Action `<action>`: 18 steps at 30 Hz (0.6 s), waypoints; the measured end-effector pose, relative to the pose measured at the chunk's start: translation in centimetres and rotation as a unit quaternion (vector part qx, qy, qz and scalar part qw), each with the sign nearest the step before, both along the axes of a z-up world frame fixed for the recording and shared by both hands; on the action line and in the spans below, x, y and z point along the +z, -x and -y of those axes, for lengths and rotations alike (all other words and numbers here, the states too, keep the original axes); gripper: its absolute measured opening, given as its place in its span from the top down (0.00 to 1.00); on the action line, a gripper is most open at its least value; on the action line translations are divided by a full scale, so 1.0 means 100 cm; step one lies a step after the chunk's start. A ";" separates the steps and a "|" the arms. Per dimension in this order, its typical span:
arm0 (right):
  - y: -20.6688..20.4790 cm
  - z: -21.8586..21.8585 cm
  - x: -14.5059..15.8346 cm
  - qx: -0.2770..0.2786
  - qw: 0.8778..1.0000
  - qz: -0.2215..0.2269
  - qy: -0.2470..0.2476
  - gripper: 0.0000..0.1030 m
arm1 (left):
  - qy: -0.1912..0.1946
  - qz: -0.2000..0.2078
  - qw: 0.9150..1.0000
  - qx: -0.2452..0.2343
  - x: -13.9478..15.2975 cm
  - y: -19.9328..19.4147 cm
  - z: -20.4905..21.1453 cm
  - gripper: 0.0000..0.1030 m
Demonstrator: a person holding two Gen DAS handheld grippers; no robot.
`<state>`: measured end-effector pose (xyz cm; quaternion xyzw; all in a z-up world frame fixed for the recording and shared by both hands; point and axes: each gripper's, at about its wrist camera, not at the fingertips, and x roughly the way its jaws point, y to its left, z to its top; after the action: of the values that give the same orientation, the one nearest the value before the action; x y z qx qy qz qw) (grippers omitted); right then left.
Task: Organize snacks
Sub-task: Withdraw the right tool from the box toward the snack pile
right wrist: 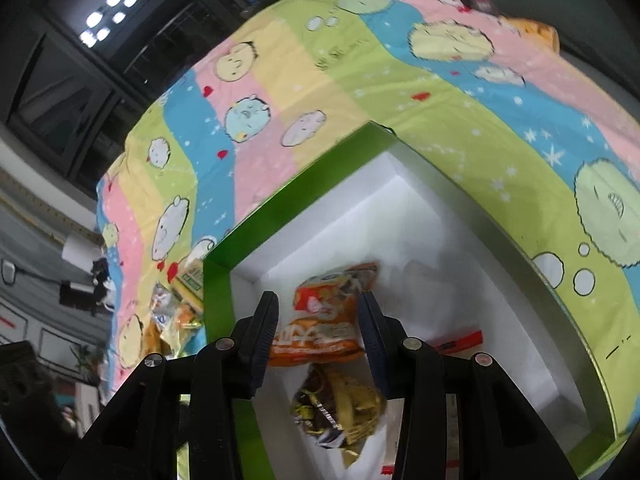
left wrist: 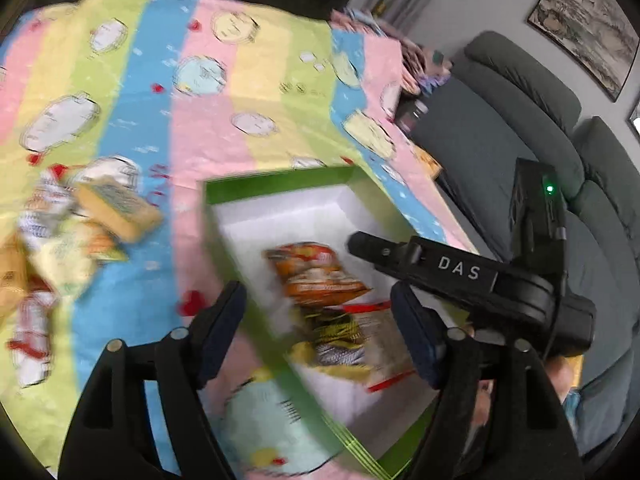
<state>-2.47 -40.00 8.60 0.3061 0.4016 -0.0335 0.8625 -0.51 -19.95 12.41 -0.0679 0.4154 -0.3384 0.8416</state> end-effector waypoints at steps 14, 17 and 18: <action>0.000 -0.080 0.027 0.064 0.995 0.048 0.062 0.20 | -0.037 -0.007 0.984 0.173 -0.029 0.006 -0.181 0.01; -0.002 -0.103 0.030 0.102 0.992 0.059 0.053 0.20 | -0.035 -0.012 0.977 0.208 -0.050 0.000 -0.215 0.01; -0.003 -0.110 0.030 0.109 0.991 0.060 0.050 0.20 | -0.028 -0.021 0.973 0.227 -0.059 -0.004 -0.227 0.01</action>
<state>-2.13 -29.00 11.62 0.2185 0.3785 0.0595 0.8975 -0.10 2.70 6.49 -0.1441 0.4162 -0.1251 0.8890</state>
